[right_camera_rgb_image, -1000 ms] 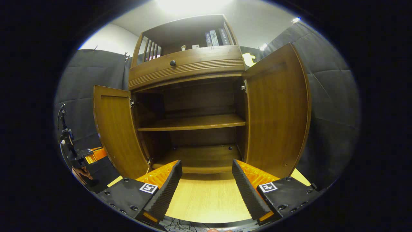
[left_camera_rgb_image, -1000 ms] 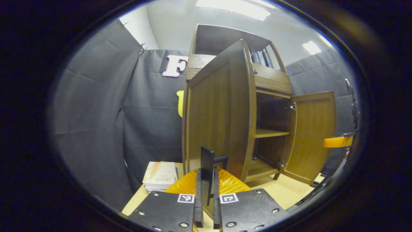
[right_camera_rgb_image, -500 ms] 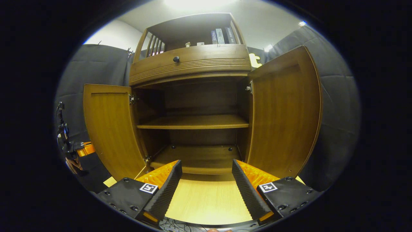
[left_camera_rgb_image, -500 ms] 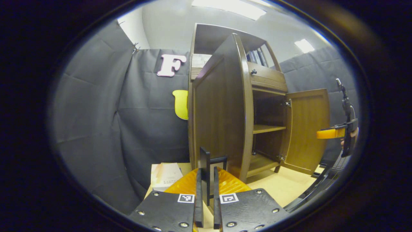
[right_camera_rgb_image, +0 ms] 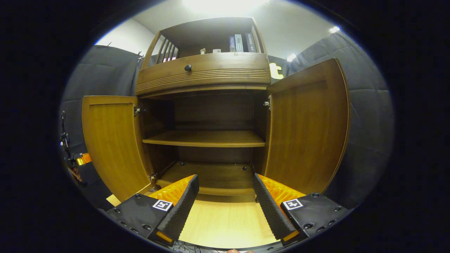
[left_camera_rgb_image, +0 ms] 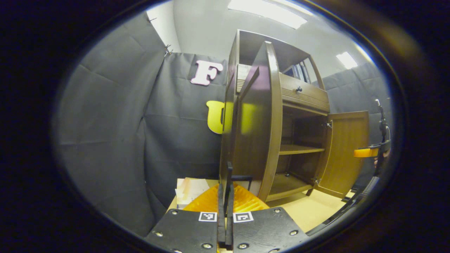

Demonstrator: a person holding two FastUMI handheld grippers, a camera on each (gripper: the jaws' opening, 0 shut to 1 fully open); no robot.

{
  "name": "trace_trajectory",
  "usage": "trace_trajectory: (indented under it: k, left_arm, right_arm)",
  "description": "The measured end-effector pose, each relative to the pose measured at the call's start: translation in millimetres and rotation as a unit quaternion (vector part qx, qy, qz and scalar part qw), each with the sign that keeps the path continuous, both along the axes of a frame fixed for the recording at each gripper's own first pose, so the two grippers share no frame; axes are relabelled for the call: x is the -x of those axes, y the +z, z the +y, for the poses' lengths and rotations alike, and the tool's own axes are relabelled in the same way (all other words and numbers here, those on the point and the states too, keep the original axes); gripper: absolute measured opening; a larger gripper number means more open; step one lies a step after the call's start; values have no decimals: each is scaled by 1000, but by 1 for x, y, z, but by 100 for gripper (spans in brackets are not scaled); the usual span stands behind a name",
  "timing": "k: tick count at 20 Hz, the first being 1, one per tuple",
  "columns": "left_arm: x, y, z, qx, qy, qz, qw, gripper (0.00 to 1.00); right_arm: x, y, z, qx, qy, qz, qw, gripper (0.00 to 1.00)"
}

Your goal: Open the right door of the double-door shoe cabinet with the right hand, and open the left door with the left hand.

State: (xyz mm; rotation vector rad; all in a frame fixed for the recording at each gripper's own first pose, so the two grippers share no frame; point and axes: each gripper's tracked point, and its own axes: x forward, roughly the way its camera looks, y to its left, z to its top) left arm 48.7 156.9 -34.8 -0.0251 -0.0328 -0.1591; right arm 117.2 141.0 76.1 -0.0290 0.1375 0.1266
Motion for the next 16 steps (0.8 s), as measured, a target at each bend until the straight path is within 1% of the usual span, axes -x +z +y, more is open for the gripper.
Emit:
trace_trajectory:
  k: [1,2,3,4,6,10,14,16]
  left_arm:
    - [2,2,-2,-5,3,-2,1000,2]
    - [6,2,-1,-9,6,2,1000,2]
    - [9,3,-1,-9,10,1,1000,2]
    - [12,5,-1,-8,14,1,1000,2]
    - [25,9,-1,-5,23,-1,1000,2]
    - [57,29,3,-1,57,-11,998,2]
    - [94,57,-10,-10,81,-26,996,2]
    - [110,66,-26,-5,88,-30,996,3]
  right_arm:
    - [-1,0,-2,0,-3,-2,1000,98]
    - [-2,1,-5,-2,-4,-3,1000,98]
    - [-3,2,-6,-5,-6,-4,1000,98]
    - [-4,3,-8,-7,-7,-6,1000,93]
    - [-6,7,-13,-9,-11,-12,1000,93]
    - [-10,14,-21,-14,-16,-21,1000,93]
    - [-12,21,-33,-21,-23,-29,999,93]
    - [-13,24,-40,-26,-28,-28,999,93]
